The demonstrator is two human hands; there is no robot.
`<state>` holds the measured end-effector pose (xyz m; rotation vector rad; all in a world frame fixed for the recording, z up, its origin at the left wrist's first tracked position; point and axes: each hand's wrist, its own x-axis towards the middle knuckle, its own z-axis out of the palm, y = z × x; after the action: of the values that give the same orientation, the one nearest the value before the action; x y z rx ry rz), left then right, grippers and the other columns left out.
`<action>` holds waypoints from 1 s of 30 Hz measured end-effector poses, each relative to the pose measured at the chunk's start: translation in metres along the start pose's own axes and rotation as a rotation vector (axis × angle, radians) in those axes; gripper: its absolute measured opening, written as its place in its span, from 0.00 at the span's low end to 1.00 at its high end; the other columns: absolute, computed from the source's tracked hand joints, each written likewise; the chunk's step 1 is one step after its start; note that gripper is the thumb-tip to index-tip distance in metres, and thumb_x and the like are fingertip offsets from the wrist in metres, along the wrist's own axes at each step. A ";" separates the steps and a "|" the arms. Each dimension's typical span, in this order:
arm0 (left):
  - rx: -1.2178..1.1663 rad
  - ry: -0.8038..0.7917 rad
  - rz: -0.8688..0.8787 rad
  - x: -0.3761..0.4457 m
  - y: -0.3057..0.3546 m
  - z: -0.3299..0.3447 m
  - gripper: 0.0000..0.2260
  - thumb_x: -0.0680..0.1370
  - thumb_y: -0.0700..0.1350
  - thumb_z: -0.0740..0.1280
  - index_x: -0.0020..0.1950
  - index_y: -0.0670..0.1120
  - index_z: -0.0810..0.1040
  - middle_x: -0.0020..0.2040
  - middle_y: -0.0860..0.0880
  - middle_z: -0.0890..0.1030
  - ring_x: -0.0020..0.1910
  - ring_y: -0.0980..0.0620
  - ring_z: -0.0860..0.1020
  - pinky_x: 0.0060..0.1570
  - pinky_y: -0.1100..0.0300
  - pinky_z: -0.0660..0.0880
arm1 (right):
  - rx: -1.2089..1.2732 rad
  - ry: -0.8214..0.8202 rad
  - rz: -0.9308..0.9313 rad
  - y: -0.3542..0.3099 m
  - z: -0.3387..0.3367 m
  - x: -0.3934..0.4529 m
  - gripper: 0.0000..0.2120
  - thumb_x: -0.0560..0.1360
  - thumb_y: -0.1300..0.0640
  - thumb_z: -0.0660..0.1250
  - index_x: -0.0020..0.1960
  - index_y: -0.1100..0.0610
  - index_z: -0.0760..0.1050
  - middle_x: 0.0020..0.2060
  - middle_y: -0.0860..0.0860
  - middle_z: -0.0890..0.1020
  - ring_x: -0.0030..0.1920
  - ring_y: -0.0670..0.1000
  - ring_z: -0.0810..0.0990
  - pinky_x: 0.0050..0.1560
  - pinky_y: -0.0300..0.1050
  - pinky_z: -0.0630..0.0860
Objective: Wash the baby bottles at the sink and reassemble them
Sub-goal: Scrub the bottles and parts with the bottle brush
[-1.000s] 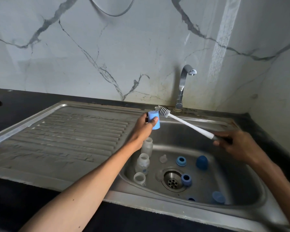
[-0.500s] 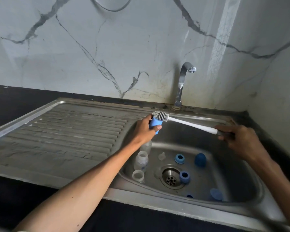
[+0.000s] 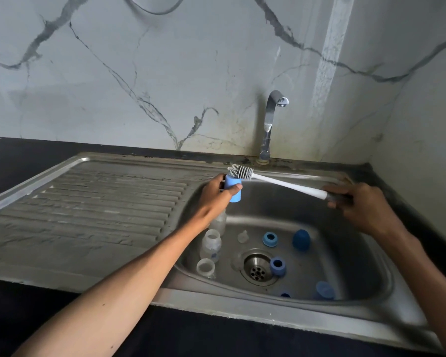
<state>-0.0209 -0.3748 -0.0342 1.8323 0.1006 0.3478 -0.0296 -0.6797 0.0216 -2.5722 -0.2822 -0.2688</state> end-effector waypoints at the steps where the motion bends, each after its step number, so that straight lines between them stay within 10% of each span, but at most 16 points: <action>1: -0.021 0.005 -0.012 0.001 0.000 -0.001 0.17 0.70 0.54 0.71 0.54 0.46 0.81 0.51 0.46 0.85 0.53 0.46 0.83 0.56 0.46 0.78 | -0.003 0.012 0.004 0.002 -0.004 0.001 0.20 0.73 0.63 0.72 0.63 0.51 0.79 0.61 0.57 0.81 0.61 0.56 0.78 0.60 0.39 0.68; 8: -0.072 -0.014 0.000 0.004 -0.004 0.003 0.16 0.72 0.53 0.71 0.57 0.48 0.81 0.52 0.48 0.85 0.54 0.48 0.83 0.59 0.44 0.79 | -0.007 0.004 -0.027 -0.001 -0.005 0.001 0.18 0.74 0.64 0.72 0.63 0.54 0.80 0.58 0.55 0.82 0.59 0.54 0.79 0.48 0.25 0.62; 17: 0.118 -0.029 0.053 0.004 -0.003 0.018 0.16 0.73 0.50 0.75 0.59 0.51 0.82 0.52 0.51 0.85 0.51 0.53 0.82 0.53 0.57 0.78 | 0.058 0.116 0.005 0.014 -0.023 0.000 0.17 0.75 0.62 0.70 0.64 0.54 0.79 0.58 0.54 0.82 0.55 0.50 0.78 0.57 0.36 0.65; 30: 0.593 -0.557 0.153 -0.013 -0.013 0.169 0.21 0.67 0.47 0.81 0.58 0.46 0.83 0.53 0.48 0.85 0.51 0.52 0.82 0.49 0.57 0.79 | 0.057 0.116 0.064 0.027 -0.006 0.014 0.17 0.72 0.53 0.72 0.61 0.46 0.81 0.54 0.52 0.84 0.57 0.53 0.82 0.60 0.48 0.77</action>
<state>0.0163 -0.5304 -0.0904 2.4656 -0.3608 -0.1176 -0.0104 -0.7035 0.0166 -2.4930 -0.1629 -0.3789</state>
